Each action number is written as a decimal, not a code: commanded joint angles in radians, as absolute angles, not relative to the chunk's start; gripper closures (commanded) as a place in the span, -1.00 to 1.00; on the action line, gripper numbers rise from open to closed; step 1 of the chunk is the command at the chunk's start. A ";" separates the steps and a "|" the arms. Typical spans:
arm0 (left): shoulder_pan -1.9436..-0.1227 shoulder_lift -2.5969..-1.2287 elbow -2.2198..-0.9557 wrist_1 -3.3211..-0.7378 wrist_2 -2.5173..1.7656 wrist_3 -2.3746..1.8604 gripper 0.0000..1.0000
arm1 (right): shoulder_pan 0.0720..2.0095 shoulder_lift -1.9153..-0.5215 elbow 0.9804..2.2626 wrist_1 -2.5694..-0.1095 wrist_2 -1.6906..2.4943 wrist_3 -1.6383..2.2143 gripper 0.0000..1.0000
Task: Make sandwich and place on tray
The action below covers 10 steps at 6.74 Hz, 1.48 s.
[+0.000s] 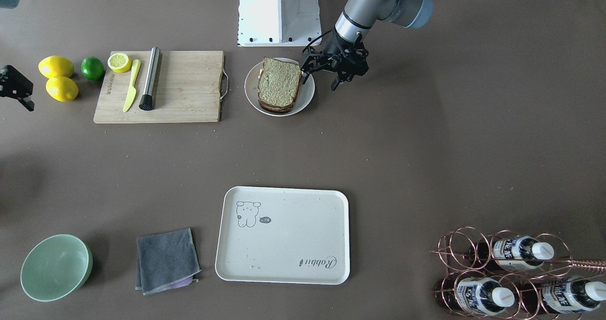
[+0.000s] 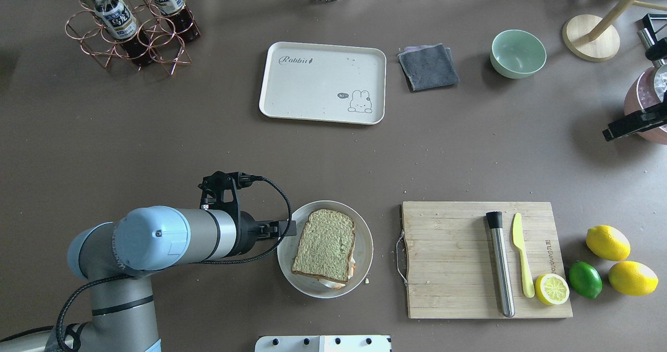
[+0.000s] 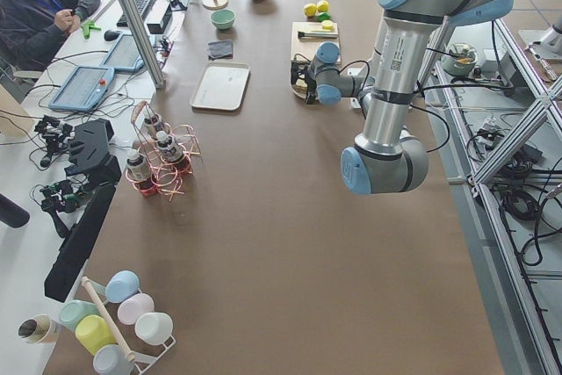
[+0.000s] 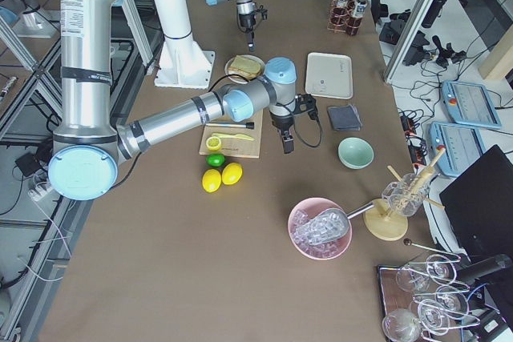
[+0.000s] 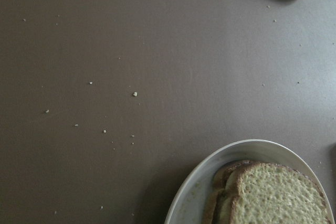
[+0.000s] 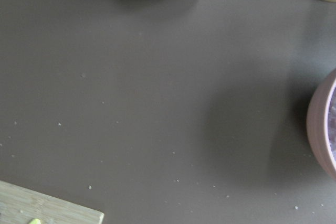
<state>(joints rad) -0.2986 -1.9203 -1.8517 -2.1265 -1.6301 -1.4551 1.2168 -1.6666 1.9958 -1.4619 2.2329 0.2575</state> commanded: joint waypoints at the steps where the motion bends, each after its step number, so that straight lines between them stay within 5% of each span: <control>1: -0.261 -1.921 -1.842 -2.128 -1.595 -1.454 -0.44 | 1.387 -1.762 1.930 -1.462 2.263 -0.052 -1.00; 2: -0.256 -1.922 -1.836 -2.128 -1.597 -1.451 0.04 | 1.425 -1.767 1.918 -1.463 2.266 -0.089 -1.00; 8: -0.247 -1.937 -1.790 -2.129 -1.595 -1.447 0.30 | 1.433 -1.770 1.902 -1.460 2.263 -0.089 -1.00; 10: -0.249 -1.939 -1.792 -2.129 -1.595 -1.447 1.00 | 1.434 -1.770 1.904 -1.460 2.261 -0.089 -1.00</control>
